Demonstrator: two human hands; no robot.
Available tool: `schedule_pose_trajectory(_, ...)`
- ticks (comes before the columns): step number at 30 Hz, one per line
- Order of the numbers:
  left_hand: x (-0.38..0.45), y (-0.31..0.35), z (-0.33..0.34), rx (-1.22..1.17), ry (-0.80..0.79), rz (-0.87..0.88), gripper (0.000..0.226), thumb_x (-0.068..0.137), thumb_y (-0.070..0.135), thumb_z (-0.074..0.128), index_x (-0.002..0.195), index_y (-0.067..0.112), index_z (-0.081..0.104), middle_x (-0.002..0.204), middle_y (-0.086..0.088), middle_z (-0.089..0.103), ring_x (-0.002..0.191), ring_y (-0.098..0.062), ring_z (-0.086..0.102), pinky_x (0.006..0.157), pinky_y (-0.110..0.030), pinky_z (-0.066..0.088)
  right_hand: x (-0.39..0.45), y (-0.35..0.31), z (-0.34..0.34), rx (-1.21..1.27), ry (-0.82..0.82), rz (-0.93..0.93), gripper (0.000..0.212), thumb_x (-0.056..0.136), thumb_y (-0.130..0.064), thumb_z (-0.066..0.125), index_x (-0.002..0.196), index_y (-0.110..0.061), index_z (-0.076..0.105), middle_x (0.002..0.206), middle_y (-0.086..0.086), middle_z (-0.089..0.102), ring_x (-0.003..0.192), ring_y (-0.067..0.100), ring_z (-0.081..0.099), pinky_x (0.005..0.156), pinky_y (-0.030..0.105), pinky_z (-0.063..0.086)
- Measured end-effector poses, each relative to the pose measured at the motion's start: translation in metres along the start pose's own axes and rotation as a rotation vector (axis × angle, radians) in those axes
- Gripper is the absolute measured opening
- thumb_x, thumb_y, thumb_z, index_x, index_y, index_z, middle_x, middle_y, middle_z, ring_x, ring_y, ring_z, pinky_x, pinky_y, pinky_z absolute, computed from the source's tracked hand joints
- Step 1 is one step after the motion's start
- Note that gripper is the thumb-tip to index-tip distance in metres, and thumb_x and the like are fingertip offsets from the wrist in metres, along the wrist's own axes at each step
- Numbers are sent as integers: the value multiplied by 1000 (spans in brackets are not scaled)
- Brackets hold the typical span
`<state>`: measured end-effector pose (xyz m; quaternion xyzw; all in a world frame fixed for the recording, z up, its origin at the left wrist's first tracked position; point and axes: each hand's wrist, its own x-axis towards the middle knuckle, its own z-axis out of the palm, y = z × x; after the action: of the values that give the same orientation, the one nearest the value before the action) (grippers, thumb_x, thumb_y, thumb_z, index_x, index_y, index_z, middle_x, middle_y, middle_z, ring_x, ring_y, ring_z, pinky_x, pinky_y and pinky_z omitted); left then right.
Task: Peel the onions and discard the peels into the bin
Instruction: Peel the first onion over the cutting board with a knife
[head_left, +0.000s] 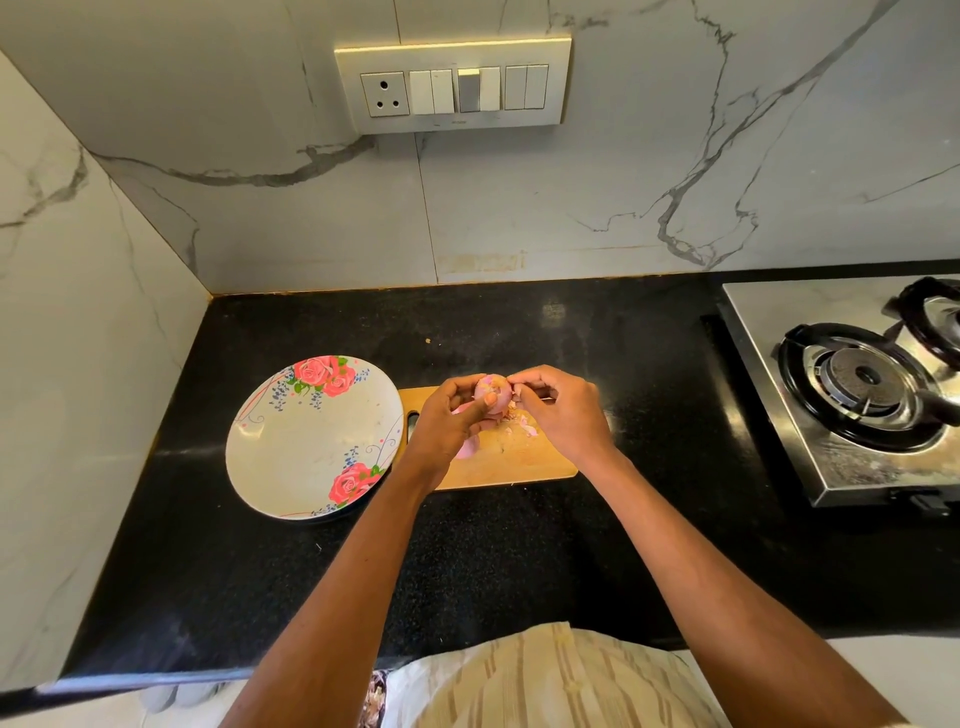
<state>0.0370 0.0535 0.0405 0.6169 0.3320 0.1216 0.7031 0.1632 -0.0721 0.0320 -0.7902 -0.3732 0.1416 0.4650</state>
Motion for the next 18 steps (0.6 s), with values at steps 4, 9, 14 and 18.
schedule_pose_trajectory(4,1,2,-1,-6,31,4,32,94,25,69,123,25,54,115,8,64,98,-7,67,68,-13,55,2,-5,-2,79,-16,21,15,96,-22,70,109,-24,76,100,-18,72,96,-6,66,81,9,51)
schedule_pose_trajectory(9,4,1,-1,43,52,26,39,90,34,74,123,32,54,118,12,62,108,-9,62,87,-21,53,1,-4,1,139,15,51,12,94,-20,72,104,-25,76,97,-20,72,95,-5,66,78,8,49)
schedule_pose_trajectory(14,3,-2,0,58,67,43,40,88,34,76,121,33,54,118,13,61,111,-10,60,86,-18,51,1,-1,3,145,39,66,13,93,-16,73,101,-26,75,94,-17,73,93,-1,68,79,14,54)
schedule_pose_trajectory(18,1,-2,2,23,50,40,38,90,29,75,122,28,54,119,9,63,105,-8,63,67,-10,53,3,-4,3,110,57,79,10,90,-20,76,99,-23,73,91,-17,72,89,-5,67,75,10,53)
